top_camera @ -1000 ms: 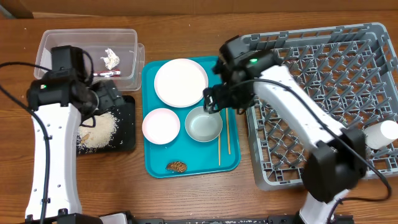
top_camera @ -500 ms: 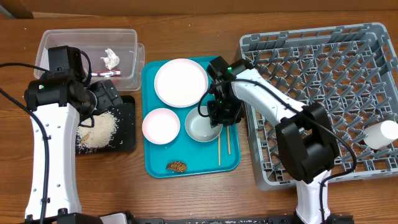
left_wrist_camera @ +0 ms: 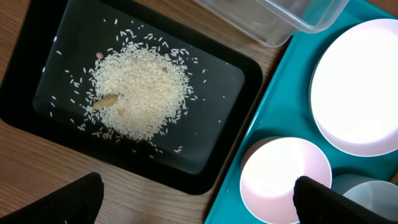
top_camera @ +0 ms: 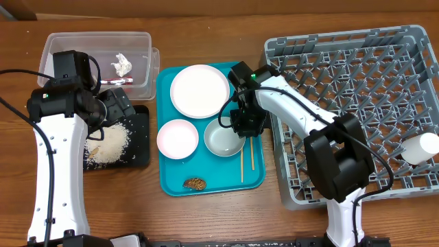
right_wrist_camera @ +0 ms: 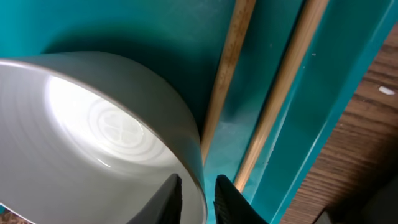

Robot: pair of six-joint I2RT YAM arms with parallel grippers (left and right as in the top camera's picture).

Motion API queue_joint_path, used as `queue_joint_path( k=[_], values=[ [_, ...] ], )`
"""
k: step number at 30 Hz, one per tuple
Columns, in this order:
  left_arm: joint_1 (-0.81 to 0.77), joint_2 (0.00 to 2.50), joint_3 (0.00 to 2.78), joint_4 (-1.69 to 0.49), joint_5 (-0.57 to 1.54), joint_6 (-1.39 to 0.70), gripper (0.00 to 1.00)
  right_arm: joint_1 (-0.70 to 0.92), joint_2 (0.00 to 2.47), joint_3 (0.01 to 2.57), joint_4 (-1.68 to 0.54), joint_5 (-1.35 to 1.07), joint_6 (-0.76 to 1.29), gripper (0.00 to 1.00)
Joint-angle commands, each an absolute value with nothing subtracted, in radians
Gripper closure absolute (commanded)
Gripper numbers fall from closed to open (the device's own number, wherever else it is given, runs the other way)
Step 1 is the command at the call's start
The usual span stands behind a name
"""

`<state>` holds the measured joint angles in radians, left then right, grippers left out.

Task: Sort waste into correct bins and load items into the dishwasher
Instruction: 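Reach the right gripper to the white bowl and grasp its rim, then lift the white bowl and carry it right over the rack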

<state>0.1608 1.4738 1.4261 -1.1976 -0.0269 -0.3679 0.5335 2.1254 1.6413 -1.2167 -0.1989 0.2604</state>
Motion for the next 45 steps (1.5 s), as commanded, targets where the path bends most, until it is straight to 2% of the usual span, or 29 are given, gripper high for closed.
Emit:
queue_joint_path(
  k=[1,12,15,25,36,45],
  values=[
    [0.163,1.48,1.442,-1.196,-0.025,-0.382,0.01,0.537,2.121,1.642,-1.211,-0.179,0.267,0.82],
    [0.163,1.48,1.442,-1.196,-0.025,-0.382,0.01,0.537,2.121,1.642,-1.195,-0.179,0.267,0.9],
    [0.163,1.48,1.442,-1.196,-0.025,-0.382,0.01,0.537,2.121,1.642,-1.189,-0.179,0.267,0.96],
    [0.163,1.48,1.442,-1.196,-0.025,-0.382,0.01,0.528,2.069,1.689,-1.191,-0.16,0.267,0.96],
    [0.163,1.48,1.442,-1.181,-0.025,-0.382,0.01,0.425,1.74,1.804,-1.121,0.316,0.266,0.96],
    [0.163,1.48,1.442,-1.172,-0.025,-0.382,0.0,0.28,1.663,1.804,-0.981,0.535,0.26,0.96]
  ],
)
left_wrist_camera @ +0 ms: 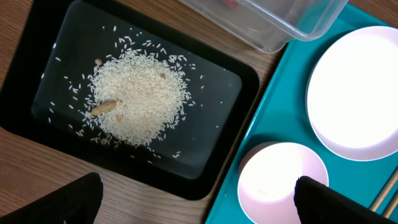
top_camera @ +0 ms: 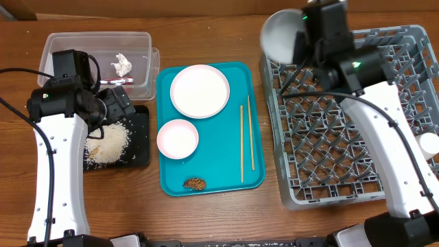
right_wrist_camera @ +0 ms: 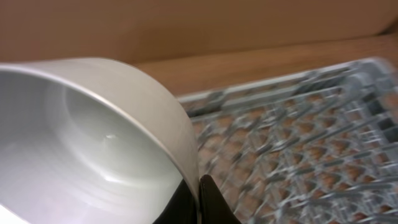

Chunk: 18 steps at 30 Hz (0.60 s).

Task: Sort waste into correct bins and load items into the dishwasher
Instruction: 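Lift the white bowl and carry it right over the rack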

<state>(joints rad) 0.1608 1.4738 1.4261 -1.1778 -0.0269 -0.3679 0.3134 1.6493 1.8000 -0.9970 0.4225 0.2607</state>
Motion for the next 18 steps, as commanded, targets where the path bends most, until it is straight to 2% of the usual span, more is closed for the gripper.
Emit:
queue_joint_path(
  k=[1,7,12,18],
  values=[
    [0.163,1.48,1.442,-1.172,-0.025,-0.382,0.0,0.263,1.663,1.804,-0.977,0.55,0.258,0.96],
    [0.163,1.48,1.442,-1.172,-0.025,-0.382,0.0,0.176,1.663,1.804,-0.986,0.7,0.249,0.96],
    [0.163,1.48,1.442,-1.173,-0.025,-0.382,0.0,0.15,1.663,1.804,-0.984,0.725,0.209,0.96],
    [0.163,1.48,1.442,-1.173,-0.017,-0.382,0.0,0.111,1.663,1.794,-0.867,0.831,0.209,0.96]
  ],
)
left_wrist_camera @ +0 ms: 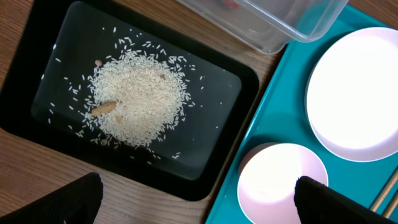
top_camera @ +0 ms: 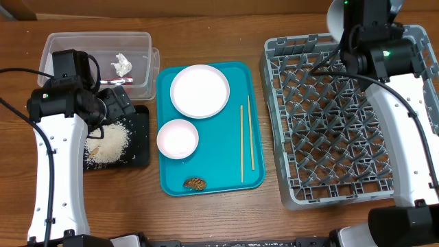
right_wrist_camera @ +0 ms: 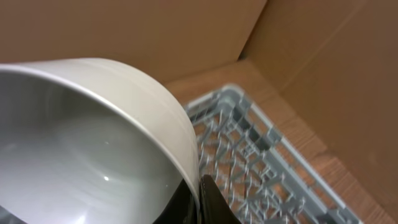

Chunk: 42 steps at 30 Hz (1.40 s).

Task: Sort waste into correct bins and load items into the dishwasher
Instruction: 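Lift the white bowl and carry it right over the rack, then lower the white bowl into the rack's upper right and release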

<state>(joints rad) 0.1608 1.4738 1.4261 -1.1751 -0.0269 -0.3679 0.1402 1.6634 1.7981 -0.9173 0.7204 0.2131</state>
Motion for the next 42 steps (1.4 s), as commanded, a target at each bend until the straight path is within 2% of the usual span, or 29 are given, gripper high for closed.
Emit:
queue_joint_path(
  k=[1,11,20,28,35,42],
  values=[
    [0.163,1.48,1.442,-1.173,-0.013,-0.382,0.0,0.101,1.663,1.791,-0.833,0.86,0.209,0.96],
    [0.163,1.48,1.442,-1.165,-0.009,-0.382,0.0,-0.076,1.686,1.777,-0.575,0.916,0.202,0.96],
    [0.163,1.48,1.442,-1.155,-0.009,-0.382,0.0,-0.186,1.797,1.695,-0.424,0.929,-0.096,0.96],
    [0.163,1.48,1.442,-1.155,-0.009,-0.382,0.0,-0.225,1.877,1.542,-0.421,1.065,-0.069,0.96],
    [0.163,1.48,1.442,-1.144,-0.008,-0.382,0.01,-0.224,1.881,1.348,-0.372,1.069,0.001,0.96],
    [0.163,1.48,1.442,-1.145,-0.007,-0.382,0.01,-0.197,1.881,1.313,-0.371,1.045,0.004,0.96]
  ],
)
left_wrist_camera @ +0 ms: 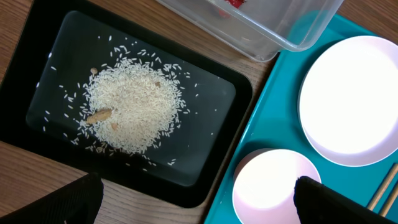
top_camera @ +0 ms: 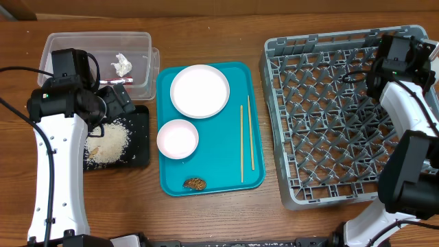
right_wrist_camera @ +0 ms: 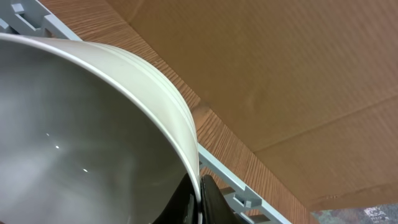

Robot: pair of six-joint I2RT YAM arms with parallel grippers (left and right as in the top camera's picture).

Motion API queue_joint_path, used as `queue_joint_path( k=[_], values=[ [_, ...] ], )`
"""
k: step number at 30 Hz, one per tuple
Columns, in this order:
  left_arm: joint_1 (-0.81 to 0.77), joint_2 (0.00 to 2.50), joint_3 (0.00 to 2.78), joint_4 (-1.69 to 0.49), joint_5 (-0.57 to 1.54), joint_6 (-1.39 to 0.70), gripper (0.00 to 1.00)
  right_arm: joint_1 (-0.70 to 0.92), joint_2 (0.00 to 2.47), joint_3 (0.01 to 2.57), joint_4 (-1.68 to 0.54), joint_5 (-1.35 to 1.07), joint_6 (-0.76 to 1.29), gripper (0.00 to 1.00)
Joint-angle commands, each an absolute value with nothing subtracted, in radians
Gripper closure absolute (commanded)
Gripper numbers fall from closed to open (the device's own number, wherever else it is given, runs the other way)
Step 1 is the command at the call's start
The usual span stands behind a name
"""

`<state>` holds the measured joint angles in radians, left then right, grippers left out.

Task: Sort waste into correct bins and load items into the dishwasher
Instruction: 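Lower the white bowl into the rack's upper right and release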

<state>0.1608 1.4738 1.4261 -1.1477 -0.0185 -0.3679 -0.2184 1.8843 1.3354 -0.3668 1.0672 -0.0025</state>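
Note:
A grey bowl (right_wrist_camera: 81, 137) fills the right wrist view, and my right gripper (right_wrist_camera: 199, 198) is shut on its rim, one finger inside and one outside. Behind it run the grey dishwasher rack's edge (right_wrist_camera: 227, 177) and a cardboard wall. Overhead, the right arm (top_camera: 396, 60) is at the back right corner of the rack (top_camera: 329, 116); the bowl is hidden there. My left gripper (left_wrist_camera: 196, 185) hangs open above the pink bowl (left_wrist_camera: 268, 186) and the black rice tray (left_wrist_camera: 236, 106). The teal tray (top_camera: 226, 171) holds a white plate (top_camera: 199, 91), chopsticks (top_camera: 246, 140) and a food scrap (top_camera: 195, 183).
A clear bin (top_camera: 96, 51) at the back left holds a crumpled tissue and a red item. Cardboard walls close in the table at the back and right. Bare wood lies in front of the tray and the rack.
My right gripper, still shut on the grey bowl, has gone from above the rack's back edge to its back right corner. The left wrist view has shifted slightly.
First my right gripper was shut on the grey bowl's rim on the teal tray. Then it held the bowl up over the rack's back left corner, then above the back edge, and now at the far right. The left gripper stayed open over the rice tray.

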Motion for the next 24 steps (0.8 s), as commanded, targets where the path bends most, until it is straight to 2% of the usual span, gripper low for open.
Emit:
queue_joint_path(
  k=[1,10,11,13,14,15,24],
  values=[
    [0.163,1.48,1.442,-1.145,-0.007,-0.382,0.01,-0.191,1.881,1.313,-0.371,1.043,0.004,0.96],
    [0.163,1.48,1.442,-1.146,-0.007,-0.382,0.01,-0.163,1.881,1.313,-0.4,0.987,0.004,0.95],
    [0.163,1.48,1.442,-1.146,-0.007,-0.382,0.01,-0.163,1.881,1.313,-0.413,0.98,0.004,0.86],
    [0.163,1.48,1.442,-1.146,-0.007,-0.382,0.01,-0.163,1.881,1.313,-0.448,0.947,0.004,0.59],
    [0.163,1.48,1.442,-1.145,-0.007,-0.382,0.0,-0.163,1.881,1.313,-0.466,0.924,0.004,0.48],
    [0.163,1.48,1.442,-1.145,-0.007,-0.382,0.01,-0.163,1.881,1.313,-0.483,0.901,0.004,0.43],
    [0.163,1.48,1.442,-1.148,-0.007,-0.382,0.01,-0.163,1.881,1.313,-0.542,0.798,0.005,0.38]
  ],
)
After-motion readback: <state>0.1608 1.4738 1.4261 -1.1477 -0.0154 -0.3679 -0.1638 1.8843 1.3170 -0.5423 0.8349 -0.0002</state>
